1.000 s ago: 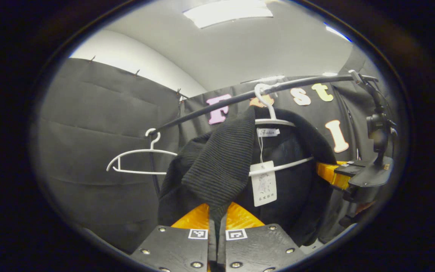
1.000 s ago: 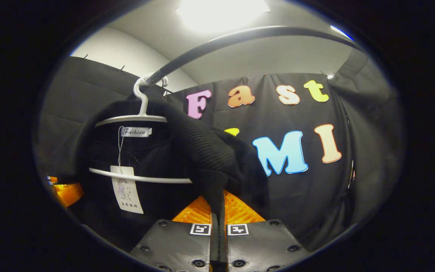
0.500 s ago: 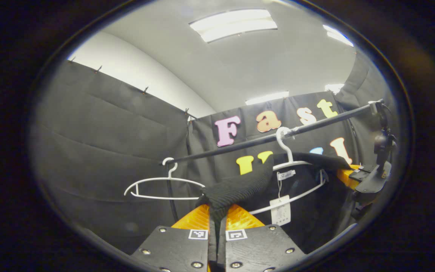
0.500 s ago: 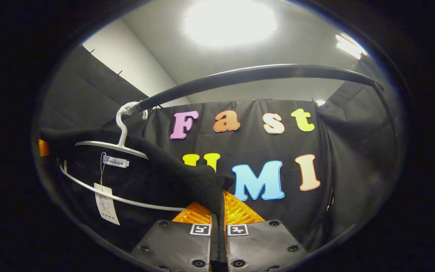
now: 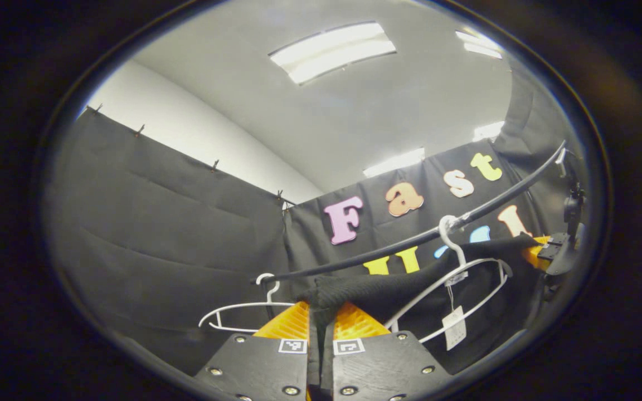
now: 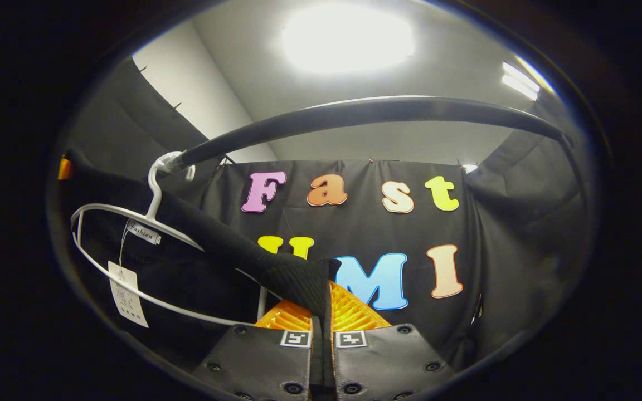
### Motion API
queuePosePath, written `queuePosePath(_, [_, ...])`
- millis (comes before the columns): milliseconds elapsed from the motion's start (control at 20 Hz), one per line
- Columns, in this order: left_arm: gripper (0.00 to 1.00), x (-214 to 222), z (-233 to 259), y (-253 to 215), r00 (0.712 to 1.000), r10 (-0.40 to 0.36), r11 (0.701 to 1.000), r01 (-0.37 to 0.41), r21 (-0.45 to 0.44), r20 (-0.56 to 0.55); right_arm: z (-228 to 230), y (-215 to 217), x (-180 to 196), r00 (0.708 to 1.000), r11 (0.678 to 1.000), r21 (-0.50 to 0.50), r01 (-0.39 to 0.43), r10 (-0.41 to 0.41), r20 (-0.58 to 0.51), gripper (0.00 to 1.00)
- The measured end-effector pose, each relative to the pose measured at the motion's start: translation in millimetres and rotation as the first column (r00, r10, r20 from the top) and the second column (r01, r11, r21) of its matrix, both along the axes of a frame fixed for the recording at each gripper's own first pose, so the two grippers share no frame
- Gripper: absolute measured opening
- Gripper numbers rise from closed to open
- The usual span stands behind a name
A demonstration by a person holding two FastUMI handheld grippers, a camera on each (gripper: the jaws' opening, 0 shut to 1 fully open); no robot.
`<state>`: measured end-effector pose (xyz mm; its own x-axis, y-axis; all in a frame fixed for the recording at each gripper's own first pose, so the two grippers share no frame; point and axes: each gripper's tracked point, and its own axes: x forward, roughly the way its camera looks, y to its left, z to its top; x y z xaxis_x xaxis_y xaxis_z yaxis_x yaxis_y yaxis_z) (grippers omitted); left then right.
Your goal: Grasp the clothes on the hanger with both hands and then place them into the laundry hamper below.
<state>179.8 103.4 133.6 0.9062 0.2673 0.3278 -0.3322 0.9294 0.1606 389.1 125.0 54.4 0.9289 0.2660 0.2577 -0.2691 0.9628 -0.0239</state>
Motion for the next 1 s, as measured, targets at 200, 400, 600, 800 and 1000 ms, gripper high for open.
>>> queuePosePath(200, [0.03,18.0,-8.2,16.2,0.999,-0.046,0.999,0.046,-0.023,-0.003,-5.6,1.7,9.2,1.0,1.0,-0.018,0.003,-0.003,-0.002,0.01])
queuePosePath(400, [0.02,37.8,-26.9,20.3,0.99,-0.123,0.992,0.121,-0.024,-0.064,-13.4,-0.2,17.5,1.0,0.999,-0.039,0.02,-0.02,-0.019,0.01])
queuePosePath(600, [0.01,61.5,-38.0,12.1,0.974,-0.193,0.98,0.197,0.02,-0.116,-24.1,-12.2,26.1,0.997,0.998,-0.035,0.053,-0.055,-0.058,0.01])
queuePosePath(800, [0.01,67.4,-56.9,7.0,0.956,-0.234,0.97,0.243,0.031,-0.176,-33.0,-16.5,21.8,0.993,0.997,-0.039,0.064,-0.067,-0.096,0.01])
queuePosePath(1000, [0.02,60.7,-79.7,11.9,0.936,-0.29,0.957,0.285,-0.055,-0.2,-40.9,-14.7,11.3,0.99,0.997,-0.045,0.06,-0.066,-0.122,0.02])
